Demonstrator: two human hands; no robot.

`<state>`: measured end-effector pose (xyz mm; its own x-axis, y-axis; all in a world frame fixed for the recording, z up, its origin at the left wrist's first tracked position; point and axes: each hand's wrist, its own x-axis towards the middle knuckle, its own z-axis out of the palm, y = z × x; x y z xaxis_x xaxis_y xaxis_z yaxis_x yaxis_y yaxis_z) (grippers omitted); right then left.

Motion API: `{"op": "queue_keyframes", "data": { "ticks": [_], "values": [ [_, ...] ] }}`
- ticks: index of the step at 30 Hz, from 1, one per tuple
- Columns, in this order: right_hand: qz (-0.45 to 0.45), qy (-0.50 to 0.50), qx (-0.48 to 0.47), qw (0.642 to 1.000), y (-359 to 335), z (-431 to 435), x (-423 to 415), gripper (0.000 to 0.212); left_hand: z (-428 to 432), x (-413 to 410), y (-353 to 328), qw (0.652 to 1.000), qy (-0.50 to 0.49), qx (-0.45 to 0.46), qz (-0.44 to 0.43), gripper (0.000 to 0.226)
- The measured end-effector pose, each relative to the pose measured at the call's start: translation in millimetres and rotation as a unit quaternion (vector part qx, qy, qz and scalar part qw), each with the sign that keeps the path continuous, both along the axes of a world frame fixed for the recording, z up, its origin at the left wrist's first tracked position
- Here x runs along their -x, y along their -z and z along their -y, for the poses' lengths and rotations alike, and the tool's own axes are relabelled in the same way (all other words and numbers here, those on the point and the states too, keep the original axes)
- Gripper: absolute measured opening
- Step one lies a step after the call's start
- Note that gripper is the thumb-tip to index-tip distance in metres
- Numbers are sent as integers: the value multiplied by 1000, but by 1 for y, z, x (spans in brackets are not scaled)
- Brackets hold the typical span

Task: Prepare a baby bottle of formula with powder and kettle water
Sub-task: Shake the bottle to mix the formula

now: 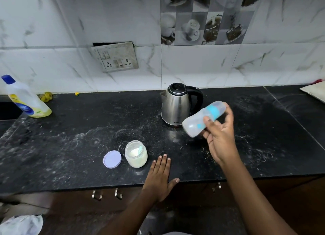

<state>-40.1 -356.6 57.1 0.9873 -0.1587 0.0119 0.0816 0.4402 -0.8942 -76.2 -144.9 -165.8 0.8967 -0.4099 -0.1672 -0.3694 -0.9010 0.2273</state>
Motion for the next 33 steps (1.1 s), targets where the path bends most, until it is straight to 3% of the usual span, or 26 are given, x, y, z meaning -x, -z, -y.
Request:
{"op": "queue_keyframes", "data": {
  "ticks": [3,8,12,16,20,24,28,31,33],
  "values": [
    [-7,-123,106,987,-1,-3,11,86,0,1,-3,1000,-4,14,5,105],
    [1,14,-25,1000,2,0,1,86,0,1,-4,1000,-2,12,2,104],
    [1,-115,84,990,-4,-6,12,85,0,0,-3,1000,-4,0,9,104],
    [7,-7,-6,1000,-3,-4,1,78,1,1,-2,1000,-1,-4,8,105],
    [4,-141,110,984,-5,-9,9,86,1,0,-6,1000,-6,-13,8,106],
    [-1,-31,5,1000,0,-3,1,79,2,0,-8,1000,-7,-20,4,101],
    [-11,-123,80,989,1,-6,9,79,1,0,-11,1000,-8,-29,1,91],
    [-2,-43,4,999,1,-4,3,78,1,0,-11,1000,-4,-28,-1,93],
    [-5,-50,10,999,2,-9,3,75,1,0,-9,1000,-5,-24,2,101]
  ]
}}
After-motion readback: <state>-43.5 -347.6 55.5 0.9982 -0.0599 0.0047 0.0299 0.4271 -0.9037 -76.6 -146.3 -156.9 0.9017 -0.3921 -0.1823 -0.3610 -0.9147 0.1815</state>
